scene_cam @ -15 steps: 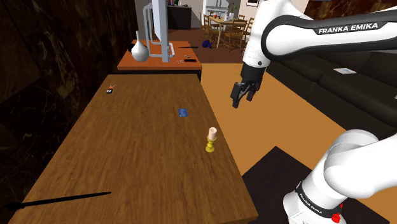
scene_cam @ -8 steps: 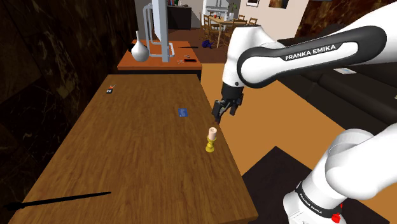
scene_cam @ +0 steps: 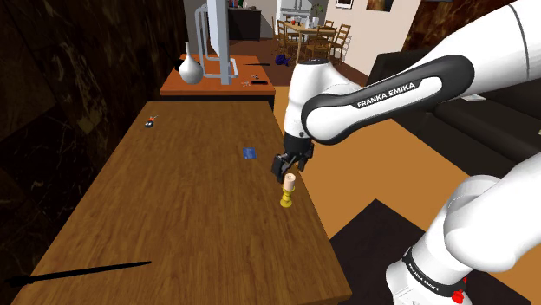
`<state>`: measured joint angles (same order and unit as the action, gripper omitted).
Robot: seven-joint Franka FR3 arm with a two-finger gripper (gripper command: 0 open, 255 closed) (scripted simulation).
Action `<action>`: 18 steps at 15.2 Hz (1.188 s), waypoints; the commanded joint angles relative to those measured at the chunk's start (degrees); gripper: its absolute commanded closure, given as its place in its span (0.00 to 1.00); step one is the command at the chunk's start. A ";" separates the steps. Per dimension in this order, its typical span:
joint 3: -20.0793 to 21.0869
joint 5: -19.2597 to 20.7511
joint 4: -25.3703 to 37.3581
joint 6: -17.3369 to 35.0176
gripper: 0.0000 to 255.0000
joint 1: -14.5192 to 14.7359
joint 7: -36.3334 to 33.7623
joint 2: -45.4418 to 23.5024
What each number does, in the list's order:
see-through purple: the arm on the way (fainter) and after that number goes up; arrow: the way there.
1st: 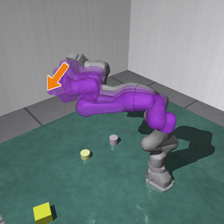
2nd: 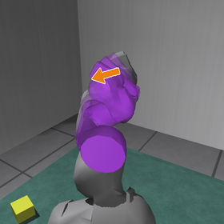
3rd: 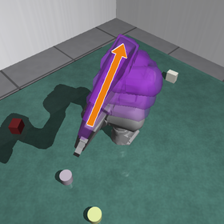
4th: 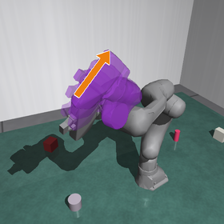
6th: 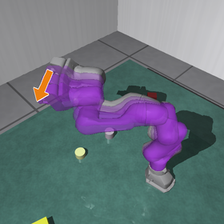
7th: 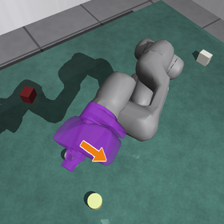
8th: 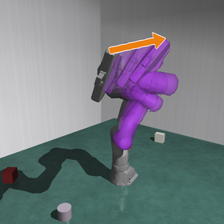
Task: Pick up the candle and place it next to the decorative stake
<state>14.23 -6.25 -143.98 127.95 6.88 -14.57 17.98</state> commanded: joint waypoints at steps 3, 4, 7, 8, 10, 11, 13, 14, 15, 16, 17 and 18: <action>0.44 0.24 -1.77 4.23 0.00 -0.08 -0.32 -2.45; 0.44 0.23 -1.78 4.23 0.00 -0.07 -0.32 -2.44; 0.44 0.24 -1.77 4.23 0.00 -0.08 -0.32 -2.45; 0.44 0.24 -1.77 4.23 0.00 -0.08 -0.32 -2.45; 0.44 0.24 -1.77 4.23 0.00 -0.08 -0.32 -2.45; 0.44 0.24 -1.77 4.22 0.00 -0.08 -0.32 -2.44; 0.44 0.24 -1.77 4.22 1.00 -0.08 -0.32 -2.44; 0.44 0.24 -1.77 4.22 1.00 -0.08 -0.32 -2.44; 0.44 0.24 -1.76 4.22 1.00 -0.08 -0.32 -2.45; 0.44 0.24 -1.77 4.22 1.00 -0.07 -0.32 -2.44; 0.45 0.23 -1.78 4.22 1.00 -0.07 -0.33 -2.44; 0.44 0.23 -1.79 4.21 1.00 -0.07 -0.31 -2.41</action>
<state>14.66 -6.02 -145.74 132.17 6.80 -14.89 15.58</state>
